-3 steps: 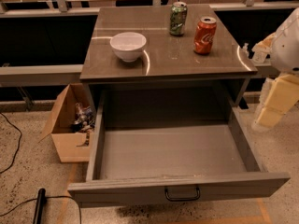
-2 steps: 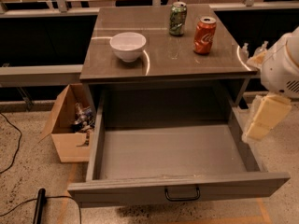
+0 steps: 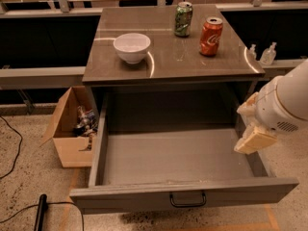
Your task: Close top drawer
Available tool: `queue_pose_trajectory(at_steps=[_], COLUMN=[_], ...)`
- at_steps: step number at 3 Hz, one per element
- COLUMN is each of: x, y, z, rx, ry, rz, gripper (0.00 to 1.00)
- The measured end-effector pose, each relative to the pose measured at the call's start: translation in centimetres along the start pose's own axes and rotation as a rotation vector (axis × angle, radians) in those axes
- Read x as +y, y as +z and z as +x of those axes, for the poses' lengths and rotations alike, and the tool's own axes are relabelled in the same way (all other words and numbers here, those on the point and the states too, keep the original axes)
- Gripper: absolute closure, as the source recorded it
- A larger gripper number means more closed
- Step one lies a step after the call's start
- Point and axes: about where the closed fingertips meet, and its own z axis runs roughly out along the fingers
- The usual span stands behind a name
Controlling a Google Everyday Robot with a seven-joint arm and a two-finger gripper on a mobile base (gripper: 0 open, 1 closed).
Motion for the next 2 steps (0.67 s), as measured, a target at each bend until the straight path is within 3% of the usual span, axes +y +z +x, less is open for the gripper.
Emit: queue_pose_trajectory(at_steps=[1,2], x=[2.1,4.5], y=[2.4,4.5], z=[1.5,2.2], rx=[-0.023,-0.037], ry=[0.016,-0.007], rz=[-0.042,-0.067], gripper=[0.64,0.87])
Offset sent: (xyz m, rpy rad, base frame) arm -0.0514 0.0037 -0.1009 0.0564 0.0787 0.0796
